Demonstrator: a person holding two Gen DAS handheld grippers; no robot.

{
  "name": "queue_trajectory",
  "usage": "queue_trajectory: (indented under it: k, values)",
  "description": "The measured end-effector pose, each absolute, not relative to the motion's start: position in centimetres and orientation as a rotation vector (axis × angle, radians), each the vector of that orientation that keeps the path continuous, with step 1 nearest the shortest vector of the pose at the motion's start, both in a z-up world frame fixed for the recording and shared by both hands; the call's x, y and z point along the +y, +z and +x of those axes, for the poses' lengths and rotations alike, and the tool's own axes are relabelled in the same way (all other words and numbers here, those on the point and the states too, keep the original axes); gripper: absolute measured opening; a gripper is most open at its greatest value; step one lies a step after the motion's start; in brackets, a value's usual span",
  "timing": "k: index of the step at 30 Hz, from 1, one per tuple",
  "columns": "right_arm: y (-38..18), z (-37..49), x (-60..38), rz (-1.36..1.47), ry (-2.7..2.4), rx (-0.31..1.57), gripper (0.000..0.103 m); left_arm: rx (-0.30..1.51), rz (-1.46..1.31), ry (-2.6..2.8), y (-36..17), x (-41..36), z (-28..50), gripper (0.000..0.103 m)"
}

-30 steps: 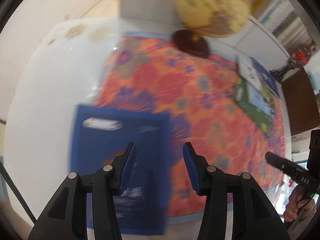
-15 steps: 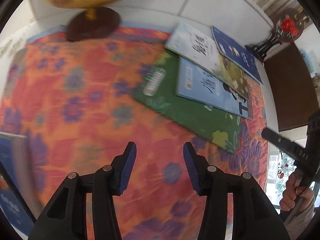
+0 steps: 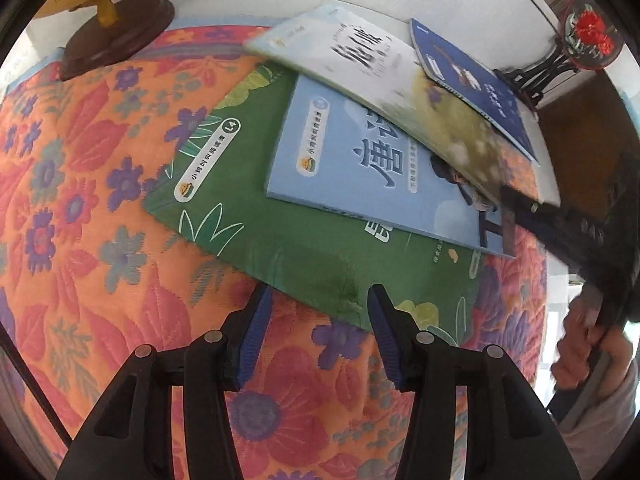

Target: Organize books

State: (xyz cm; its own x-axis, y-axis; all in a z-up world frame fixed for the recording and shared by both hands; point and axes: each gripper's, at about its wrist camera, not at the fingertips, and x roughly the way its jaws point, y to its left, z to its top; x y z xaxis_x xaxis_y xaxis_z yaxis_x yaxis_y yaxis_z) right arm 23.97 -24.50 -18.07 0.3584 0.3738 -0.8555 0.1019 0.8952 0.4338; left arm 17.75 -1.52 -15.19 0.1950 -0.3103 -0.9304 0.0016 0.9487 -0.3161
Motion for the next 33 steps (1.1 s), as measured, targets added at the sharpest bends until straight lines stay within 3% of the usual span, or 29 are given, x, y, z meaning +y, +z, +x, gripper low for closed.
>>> queue_trajectory:
  k: [9, 15, 18, 23, 25, 33]
  values:
    - [-15.5, 17.6, -12.9, 0.219, 0.642, 1.326, 0.037, 1.407, -0.29, -0.113, -15.1, 5.5, 15.0, 0.047]
    - [-13.0, 25.3, -19.2, 0.179, 0.369, 1.182, 0.04, 1.405, -0.384, -0.104, -15.3, 7.9, 15.3, 0.047]
    - [-16.0, 29.5, -21.2, 0.236, 0.364, 1.293, 0.041, 1.398, -0.399, -0.133, -15.1, 7.2, 15.8, 0.047]
    - [-16.4, 32.2, -22.4, 0.142, 0.309, 1.256, 0.043, 1.399, -0.393, -0.221, -15.2, 4.4, 16.2, 0.047]
    - [-17.0, 32.7, -23.2, 0.247, 0.358, 1.289, 0.051, 1.402, -0.37, -0.229, -15.3, 3.6, 16.2, 0.047]
    - [-16.4, 26.7, -18.4, 0.094, 0.689, 1.415, 0.056, 1.391, -0.391, -0.256, -15.4, 4.2, 16.3, 0.05]
